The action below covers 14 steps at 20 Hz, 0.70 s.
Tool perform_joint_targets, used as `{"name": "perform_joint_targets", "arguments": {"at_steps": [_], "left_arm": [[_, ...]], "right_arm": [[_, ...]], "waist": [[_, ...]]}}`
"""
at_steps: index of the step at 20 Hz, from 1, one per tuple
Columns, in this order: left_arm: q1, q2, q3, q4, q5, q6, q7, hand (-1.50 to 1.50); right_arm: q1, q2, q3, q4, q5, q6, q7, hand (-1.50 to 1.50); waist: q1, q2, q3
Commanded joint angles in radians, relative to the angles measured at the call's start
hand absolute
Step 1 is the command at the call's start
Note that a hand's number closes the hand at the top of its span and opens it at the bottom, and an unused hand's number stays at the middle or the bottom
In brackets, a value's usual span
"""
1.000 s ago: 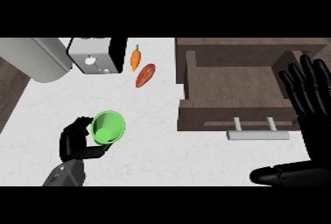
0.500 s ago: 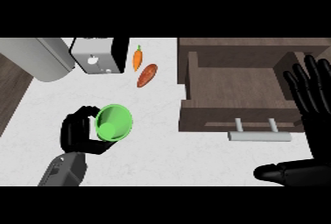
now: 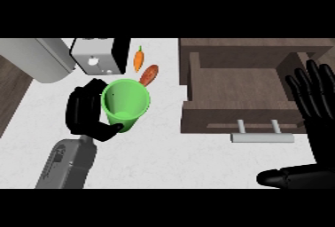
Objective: Pick up the cup, place it into the drawer and close the drawer
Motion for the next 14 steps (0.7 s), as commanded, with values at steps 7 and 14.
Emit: {"name": "perform_joint_targets", "arguments": {"at_steps": [7,14], "left_arm": [[-0.209,-0.055,-0.046,-0.156,-0.052,0.197,0.256,1.5],[-0.369,-0.066,-0.07,-0.082,-0.115,0.278,0.329,1.5]], "right_arm": [[0.051,-0.028,-0.057,-0.008,-0.052,0.051,-0.043,-1.5],[-0.009,0.041,0.059,-0.053,0.054,-0.048,0.038,-1.5]], "waist": [[-0.009,0.003,0.0],[-0.01,0.003,-0.001]]}}
